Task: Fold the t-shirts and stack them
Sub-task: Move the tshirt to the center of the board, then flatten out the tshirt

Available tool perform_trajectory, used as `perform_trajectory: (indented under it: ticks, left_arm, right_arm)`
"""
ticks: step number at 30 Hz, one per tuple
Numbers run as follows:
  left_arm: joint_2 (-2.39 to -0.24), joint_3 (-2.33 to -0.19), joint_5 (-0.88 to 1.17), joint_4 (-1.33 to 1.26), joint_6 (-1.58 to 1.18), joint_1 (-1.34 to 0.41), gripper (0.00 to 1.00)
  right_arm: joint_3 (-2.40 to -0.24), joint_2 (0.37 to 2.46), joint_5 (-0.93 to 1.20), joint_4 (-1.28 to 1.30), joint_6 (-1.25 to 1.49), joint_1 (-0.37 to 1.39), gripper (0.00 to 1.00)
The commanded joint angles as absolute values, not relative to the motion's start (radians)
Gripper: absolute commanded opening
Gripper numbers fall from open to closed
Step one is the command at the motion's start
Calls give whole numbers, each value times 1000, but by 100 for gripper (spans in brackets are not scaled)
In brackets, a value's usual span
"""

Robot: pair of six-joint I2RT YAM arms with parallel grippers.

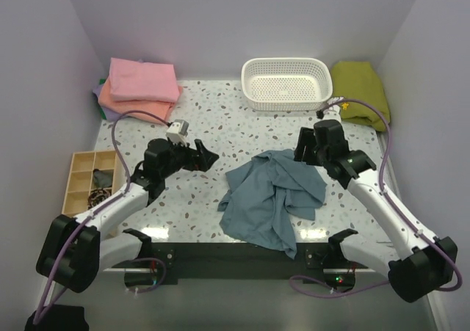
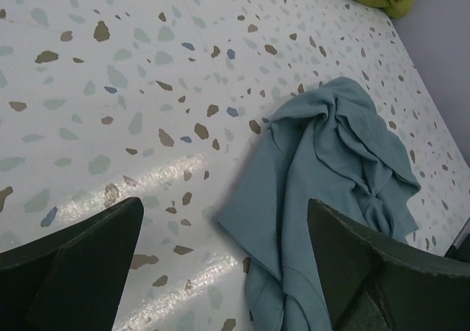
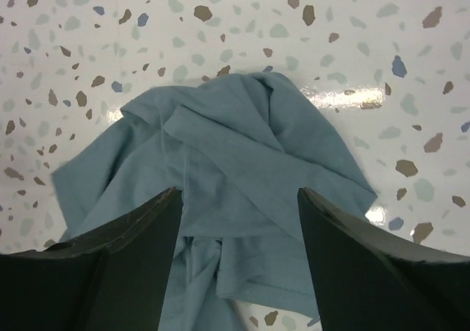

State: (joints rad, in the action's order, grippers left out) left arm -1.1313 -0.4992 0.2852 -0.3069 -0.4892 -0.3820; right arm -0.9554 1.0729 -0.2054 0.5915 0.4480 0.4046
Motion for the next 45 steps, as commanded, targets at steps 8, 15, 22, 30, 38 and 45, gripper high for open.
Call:
perform_trajectory:
  ticks: [8,15,22,30,38,45]
  left_arm:
    - [-1267,-448,270,-474,-566,-529,99]
    - [-1511,-544,233,-511,-578,-653,100]
    - [-1702,-621,229,-554,-607,-752,100]
    - [-1836,-730,284,-594,-627,-818,40]
    - [-1671,-1018,20,-82,-436,-720,6]
    - [-1695,-1363,57,138,-306,-565,3]
  right_arm:
    - [-957,984,128,505,402,405,81]
    - [-947,1146,54,523,373,405,87]
    - [-937,1287,-84,557,362,405,93]
    - [-937,1529,-109,502,374,405,83]
    - [-946,1701,89,520,284,407,0]
    - [-908,1677,261,506,254,602,0]
